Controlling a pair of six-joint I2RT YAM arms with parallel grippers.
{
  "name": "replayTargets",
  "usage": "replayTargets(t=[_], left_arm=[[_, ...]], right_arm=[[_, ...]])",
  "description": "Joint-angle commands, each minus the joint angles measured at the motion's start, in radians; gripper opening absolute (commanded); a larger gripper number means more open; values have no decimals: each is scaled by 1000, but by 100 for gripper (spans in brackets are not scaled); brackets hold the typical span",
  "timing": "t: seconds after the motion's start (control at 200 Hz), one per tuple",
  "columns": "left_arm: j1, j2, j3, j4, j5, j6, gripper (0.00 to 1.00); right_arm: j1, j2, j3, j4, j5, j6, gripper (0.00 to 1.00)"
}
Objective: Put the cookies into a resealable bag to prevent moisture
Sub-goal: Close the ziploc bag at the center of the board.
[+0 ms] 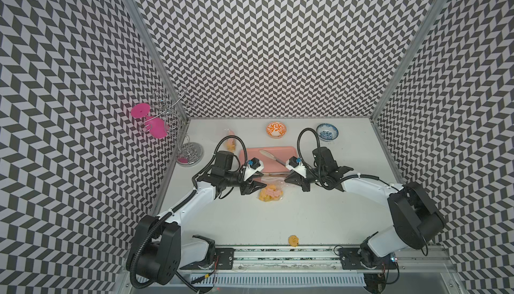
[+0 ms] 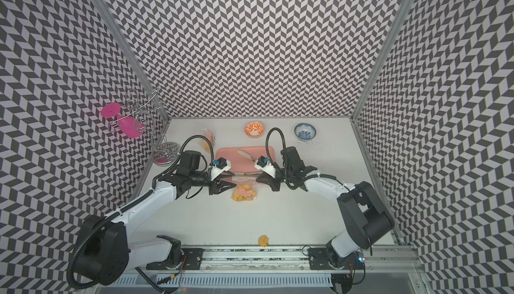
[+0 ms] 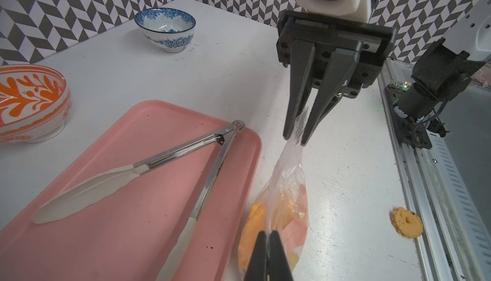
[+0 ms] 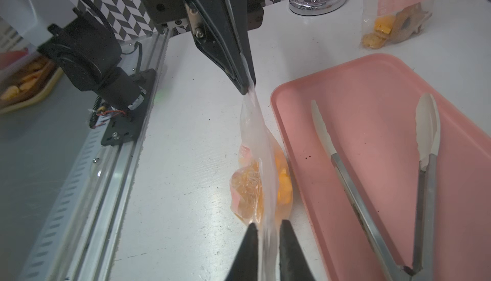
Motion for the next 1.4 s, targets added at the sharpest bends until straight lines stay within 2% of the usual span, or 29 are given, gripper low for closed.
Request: replayTargets(t=[0.0, 0.2, 0.441, 0.671, 0.731, 0.972, 1.022, 1.057, 1.112, 1.177, 1.337, 1.397], left_arm=[[-30, 36, -9, 126, -39, -29, 53], [-77, 126, 45, 127, -9, -24, 49], [-90, 161, 56, 187, 24, -65, 35], [-89, 180, 53, 187, 42, -69, 9], [-89, 175, 53, 182, 47, -64, 0], [-42, 161, 85, 27, 17, -7, 0], [-31, 152, 77, 19, 10, -12, 17], [-25, 145, 70, 18, 14, -11, 21], [-18, 135, 60, 22, 19, -9, 17], [-9, 127, 55, 25, 34, -6, 0], [22, 108, 50, 26, 58, -5, 0], [30, 103, 48, 25, 59, -7, 9]], right_arm=[[2, 5, 16, 30, -34, 8, 0], [3, 4, 11, 36, -39, 16, 0], [3, 7, 13, 40, -46, 16, 0], [3, -3, 8, 35, -41, 10, 0], [2, -7, 8, 32, -35, 6, 0], [-10, -25, -2, 21, -14, -2, 0], [-10, -25, -1, 21, -17, -2, 0], [-11, -25, -1, 20, -19, -2, 0], [-10, -25, -1, 24, -23, 2, 0], [-10, -25, -1, 25, -25, 5, 0], [-12, -32, -2, 19, -20, 1, 0], [-13, -32, -2, 19, -19, 0, 0]])
